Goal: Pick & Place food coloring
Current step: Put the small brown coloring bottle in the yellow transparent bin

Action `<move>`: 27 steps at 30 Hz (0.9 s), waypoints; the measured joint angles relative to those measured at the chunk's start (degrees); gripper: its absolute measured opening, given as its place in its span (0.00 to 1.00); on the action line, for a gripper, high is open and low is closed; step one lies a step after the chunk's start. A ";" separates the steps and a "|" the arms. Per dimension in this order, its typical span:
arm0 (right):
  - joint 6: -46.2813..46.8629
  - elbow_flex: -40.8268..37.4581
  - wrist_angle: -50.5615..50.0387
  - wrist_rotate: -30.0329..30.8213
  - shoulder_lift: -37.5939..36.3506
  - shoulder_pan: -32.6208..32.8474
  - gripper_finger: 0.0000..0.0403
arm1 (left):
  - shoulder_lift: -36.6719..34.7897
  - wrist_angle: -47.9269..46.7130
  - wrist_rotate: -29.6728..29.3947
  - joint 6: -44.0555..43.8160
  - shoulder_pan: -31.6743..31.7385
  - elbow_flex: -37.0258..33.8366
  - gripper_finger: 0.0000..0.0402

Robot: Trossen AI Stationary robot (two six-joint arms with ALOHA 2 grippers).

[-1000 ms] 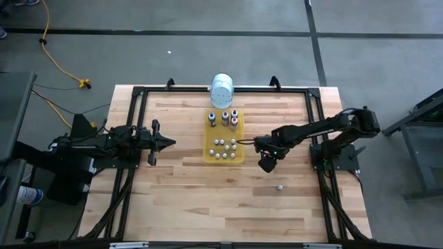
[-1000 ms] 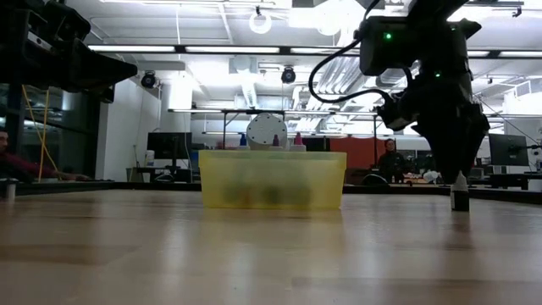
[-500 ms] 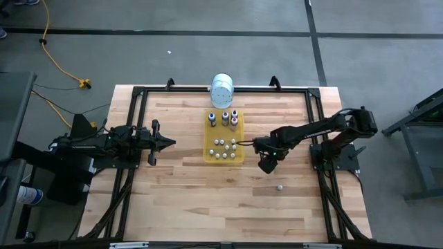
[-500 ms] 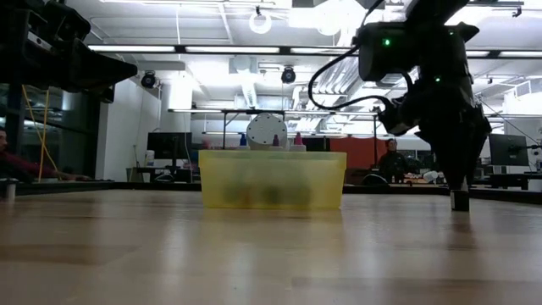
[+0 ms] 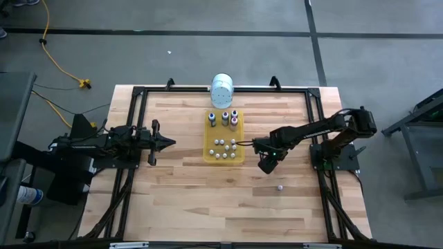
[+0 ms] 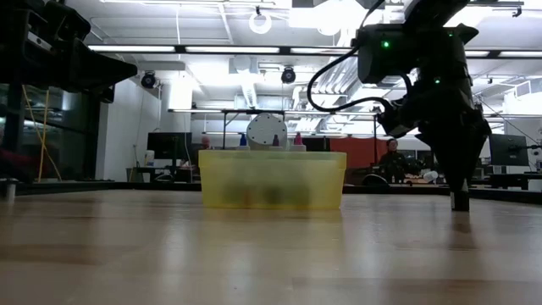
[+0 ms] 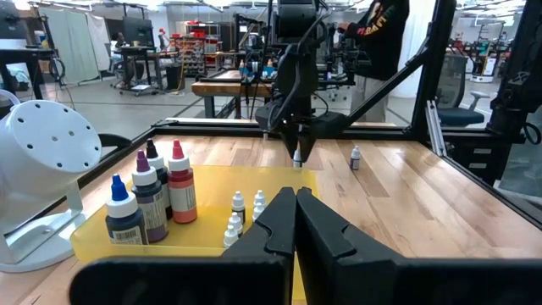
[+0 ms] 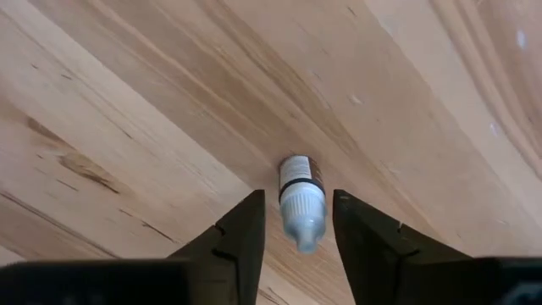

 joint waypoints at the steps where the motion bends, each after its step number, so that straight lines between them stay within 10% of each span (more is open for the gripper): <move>1: -0.11 0.00 -0.17 0.06 0.01 0.00 0.32 | -0.01 0.01 0.00 0.01 -0.01 0.00 0.00; 27: -3.01 2.76 -4.05 -0.42 -3.47 0.00 0.14 | 0.00 0.01 0.00 0.01 -0.02 0.00 0.00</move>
